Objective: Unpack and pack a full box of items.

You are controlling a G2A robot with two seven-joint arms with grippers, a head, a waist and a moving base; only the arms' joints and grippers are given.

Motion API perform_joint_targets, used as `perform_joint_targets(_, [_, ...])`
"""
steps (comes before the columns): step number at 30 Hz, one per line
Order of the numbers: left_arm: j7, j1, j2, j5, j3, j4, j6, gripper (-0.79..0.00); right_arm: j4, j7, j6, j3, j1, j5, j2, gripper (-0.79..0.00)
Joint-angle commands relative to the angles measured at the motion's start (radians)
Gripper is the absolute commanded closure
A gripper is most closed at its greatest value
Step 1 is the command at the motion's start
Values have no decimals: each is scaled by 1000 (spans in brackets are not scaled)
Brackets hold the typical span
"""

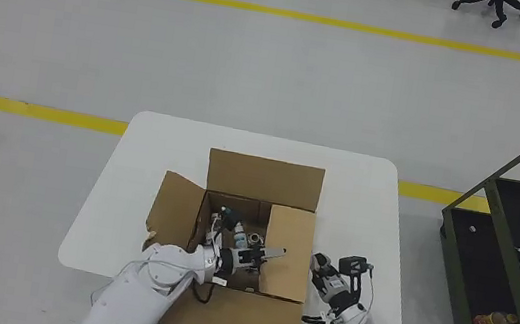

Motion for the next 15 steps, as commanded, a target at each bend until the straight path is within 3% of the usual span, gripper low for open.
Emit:
perform_joint_targets(1, [-11, 7, 3, -24, -10, -20, 0, -785, -7, -4, 3, 6, -1, -1, 1, 0])
perform_joint_targets(10, [-39, -2, 5, -88, -14, -140, 20, -785, -143, -58, 116, 138, -57, 7, 17, 0])
perform_joint_targets(15, [-40, -34, -7, -123, 25, -151, 18, -785, -248, -57, 166, 245, -113, 41, 29, 0])
